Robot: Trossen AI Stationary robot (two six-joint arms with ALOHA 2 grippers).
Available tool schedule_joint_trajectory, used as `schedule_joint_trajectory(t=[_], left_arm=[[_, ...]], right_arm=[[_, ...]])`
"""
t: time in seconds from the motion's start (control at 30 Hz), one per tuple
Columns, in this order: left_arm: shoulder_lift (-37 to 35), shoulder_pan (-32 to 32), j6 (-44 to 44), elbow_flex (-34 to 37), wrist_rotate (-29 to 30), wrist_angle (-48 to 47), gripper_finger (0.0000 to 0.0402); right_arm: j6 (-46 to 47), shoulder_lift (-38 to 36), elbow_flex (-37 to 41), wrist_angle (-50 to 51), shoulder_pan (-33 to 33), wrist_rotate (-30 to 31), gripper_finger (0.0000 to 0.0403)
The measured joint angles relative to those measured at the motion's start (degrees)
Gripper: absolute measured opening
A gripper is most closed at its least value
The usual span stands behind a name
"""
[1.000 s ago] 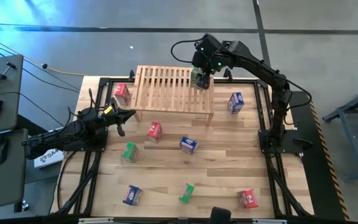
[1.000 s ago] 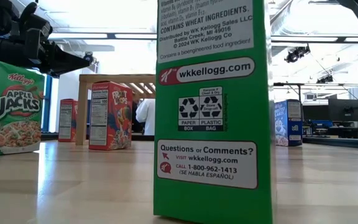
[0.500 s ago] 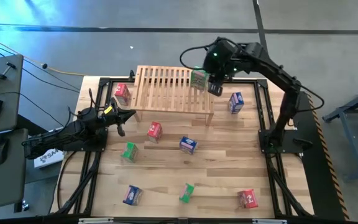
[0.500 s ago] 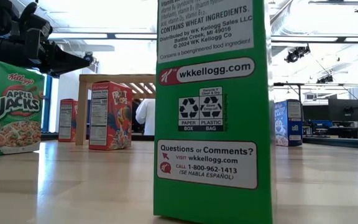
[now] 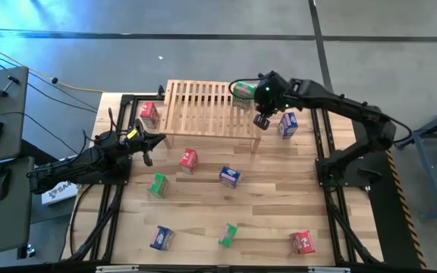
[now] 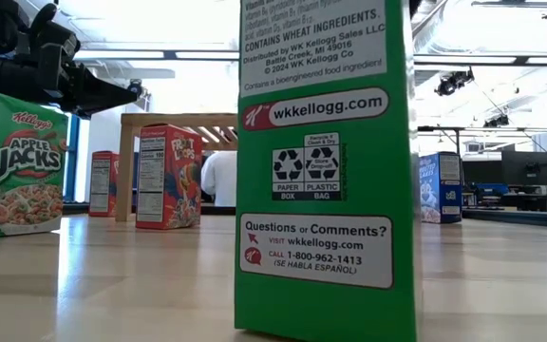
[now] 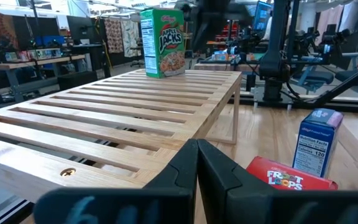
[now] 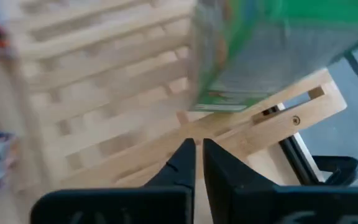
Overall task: Stack cereal on shelf
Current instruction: Put the top right green cereal box on the shelf
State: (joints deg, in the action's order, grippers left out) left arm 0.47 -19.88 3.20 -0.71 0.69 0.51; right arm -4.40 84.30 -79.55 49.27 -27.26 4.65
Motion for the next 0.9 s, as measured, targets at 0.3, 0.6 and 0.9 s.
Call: schedule_joint_trajectory(t=[0.3,0.6,0.9], left_arm=[[0.00,0.00,0.00,0.00,0.00,-0.02,0.0000],[0.00,-0.02,0.00,0.00,0.01,-0.01,0.0000],[0.00,0.00,0.00,0.00,0.00,-0.02,0.0000]], right_arm=[[0.41,2.51,6.26,-17.41,-1.45,3.49,0.0000],[-0.62,7.89,6.17,-27.84,-2.10,2.33,0.0000],[-2.08,6.61,6.17,-27.53,-1.69,1.12,0.0000]])
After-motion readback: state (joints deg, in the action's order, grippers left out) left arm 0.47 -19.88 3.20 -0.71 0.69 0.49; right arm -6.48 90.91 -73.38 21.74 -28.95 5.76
